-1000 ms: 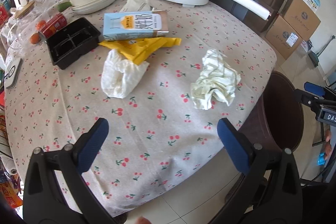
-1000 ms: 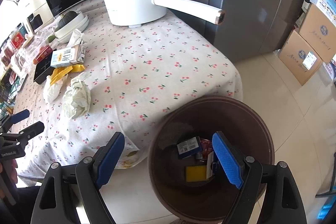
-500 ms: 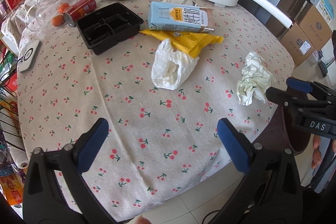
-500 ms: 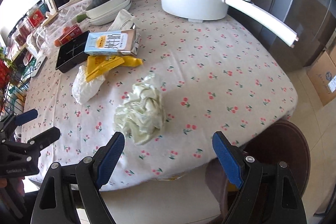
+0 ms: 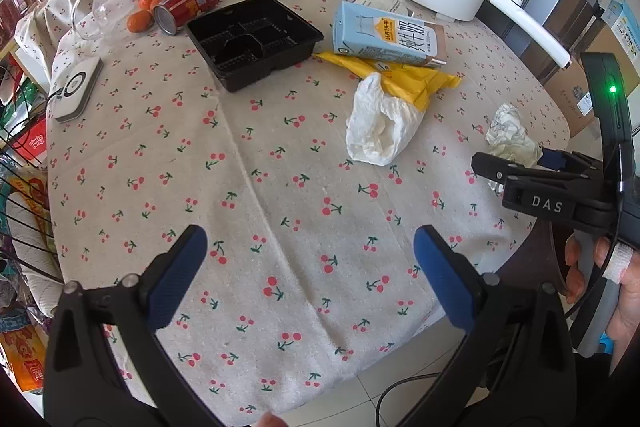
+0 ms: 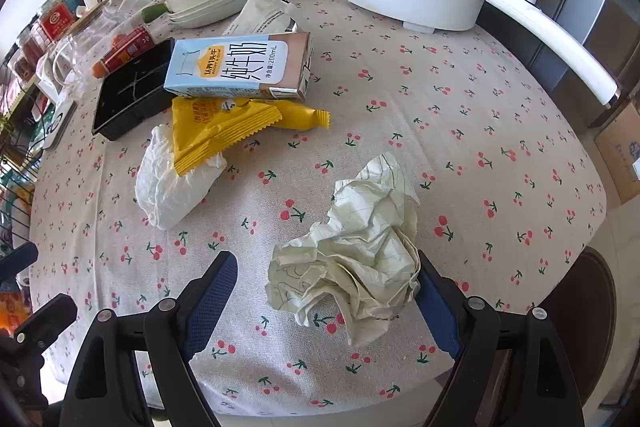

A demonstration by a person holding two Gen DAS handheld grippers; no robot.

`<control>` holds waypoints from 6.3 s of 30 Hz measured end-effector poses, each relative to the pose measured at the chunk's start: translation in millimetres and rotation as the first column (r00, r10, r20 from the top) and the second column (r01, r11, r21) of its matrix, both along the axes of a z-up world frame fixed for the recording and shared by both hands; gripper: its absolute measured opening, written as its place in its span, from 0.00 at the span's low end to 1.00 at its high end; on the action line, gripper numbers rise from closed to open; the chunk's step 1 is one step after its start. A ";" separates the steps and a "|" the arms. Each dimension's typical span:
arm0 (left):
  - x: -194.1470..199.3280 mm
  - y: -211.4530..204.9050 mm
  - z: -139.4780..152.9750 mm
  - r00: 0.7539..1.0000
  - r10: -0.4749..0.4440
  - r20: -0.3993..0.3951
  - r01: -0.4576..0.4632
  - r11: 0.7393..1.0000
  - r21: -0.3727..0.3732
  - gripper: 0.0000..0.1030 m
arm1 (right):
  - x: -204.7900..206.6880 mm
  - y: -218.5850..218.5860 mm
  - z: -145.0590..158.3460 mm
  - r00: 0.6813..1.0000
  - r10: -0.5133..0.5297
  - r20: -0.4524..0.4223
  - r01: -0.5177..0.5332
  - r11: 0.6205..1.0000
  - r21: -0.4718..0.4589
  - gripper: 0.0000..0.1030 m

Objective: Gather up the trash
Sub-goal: 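Reach the right tool to the crumpled pale paper and grasp it, then grasp the white plastic bag with the left tool, then carry the paper and the bag toward the brown bin with both tools, then open the left tool over the bin to drop the bag while the right tool drops the paper, then reach the right tool to the blue milk carton and grasp it, then grasp the black plastic tray with the left tool while the right tool holds the carton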

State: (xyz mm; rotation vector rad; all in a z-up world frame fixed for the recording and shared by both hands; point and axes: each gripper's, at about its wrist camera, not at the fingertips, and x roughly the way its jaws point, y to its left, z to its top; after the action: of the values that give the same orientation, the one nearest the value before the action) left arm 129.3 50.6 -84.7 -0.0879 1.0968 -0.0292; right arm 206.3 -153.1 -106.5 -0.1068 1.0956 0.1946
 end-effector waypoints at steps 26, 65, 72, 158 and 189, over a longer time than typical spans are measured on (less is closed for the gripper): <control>85.0 -49.3 -38.4 0.998 -0.048 0.039 0.047 0.999 0.025 0.66 | -8.4 -91.6 33.5 0.998 -0.037 0.043 0.037 0.999 0.012 0.36; 15.8 -141.9 -8.1 0.970 -0.243 0.030 0.243 0.944 -0.224 0.14 | -103.0 -260.8 33.0 0.968 -0.249 0.034 0.247 0.967 0.057 0.37; 5.2 -209.8 -13.5 0.926 -0.373 0.060 0.377 0.898 -0.225 0.14 | -134.3 -309.5 6.3 0.950 -0.314 -0.003 0.314 0.949 0.032 0.37; 5.7 40.4 13.4 0.995 0.079 0.063 -0.084 0.994 0.074 0.99 | -10.3 -15.7 52.9 0.994 -0.039 0.103 0.029 0.994 0.104 1.00; 14.0 98.3 4.8 0.986 0.162 0.032 -0.162 0.987 -0.006 0.99 | 78.2 106.3 36.3 0.928 0.360 0.101 -0.313 0.896 -0.316 0.54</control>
State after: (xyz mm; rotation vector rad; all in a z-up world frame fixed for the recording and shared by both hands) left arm 143.3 148.8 -80.0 -0.1785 1.0547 0.1133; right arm 284.5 -46.8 -70.2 -0.5761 0.9362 0.3284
